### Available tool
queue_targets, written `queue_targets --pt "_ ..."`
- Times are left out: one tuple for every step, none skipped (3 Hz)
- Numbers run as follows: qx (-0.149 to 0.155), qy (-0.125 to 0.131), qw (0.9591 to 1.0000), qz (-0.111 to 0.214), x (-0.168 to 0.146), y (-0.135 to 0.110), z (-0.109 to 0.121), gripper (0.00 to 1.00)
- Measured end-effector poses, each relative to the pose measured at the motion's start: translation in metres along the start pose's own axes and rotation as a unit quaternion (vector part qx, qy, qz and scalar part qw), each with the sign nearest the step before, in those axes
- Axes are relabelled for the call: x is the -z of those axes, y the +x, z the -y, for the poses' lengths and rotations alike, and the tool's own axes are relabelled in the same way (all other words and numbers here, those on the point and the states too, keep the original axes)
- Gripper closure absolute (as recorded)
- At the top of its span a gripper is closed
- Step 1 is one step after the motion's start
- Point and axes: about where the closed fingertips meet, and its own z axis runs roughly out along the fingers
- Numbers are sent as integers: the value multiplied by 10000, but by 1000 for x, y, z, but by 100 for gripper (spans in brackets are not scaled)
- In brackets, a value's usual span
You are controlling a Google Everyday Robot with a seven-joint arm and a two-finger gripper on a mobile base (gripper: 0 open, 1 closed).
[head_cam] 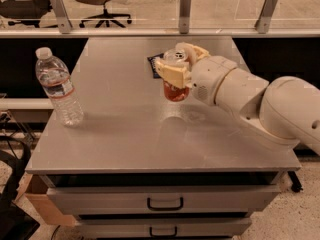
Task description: Move coke can near water bottle
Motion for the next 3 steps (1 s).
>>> queue_targets --pt "21 -353 9993 97 -6 -8 -48 100" --pt "-111 -788 9968 118 -14 -15 -99 100" --pt "-271 -1075 9938 74 -24 -10 -139 100"
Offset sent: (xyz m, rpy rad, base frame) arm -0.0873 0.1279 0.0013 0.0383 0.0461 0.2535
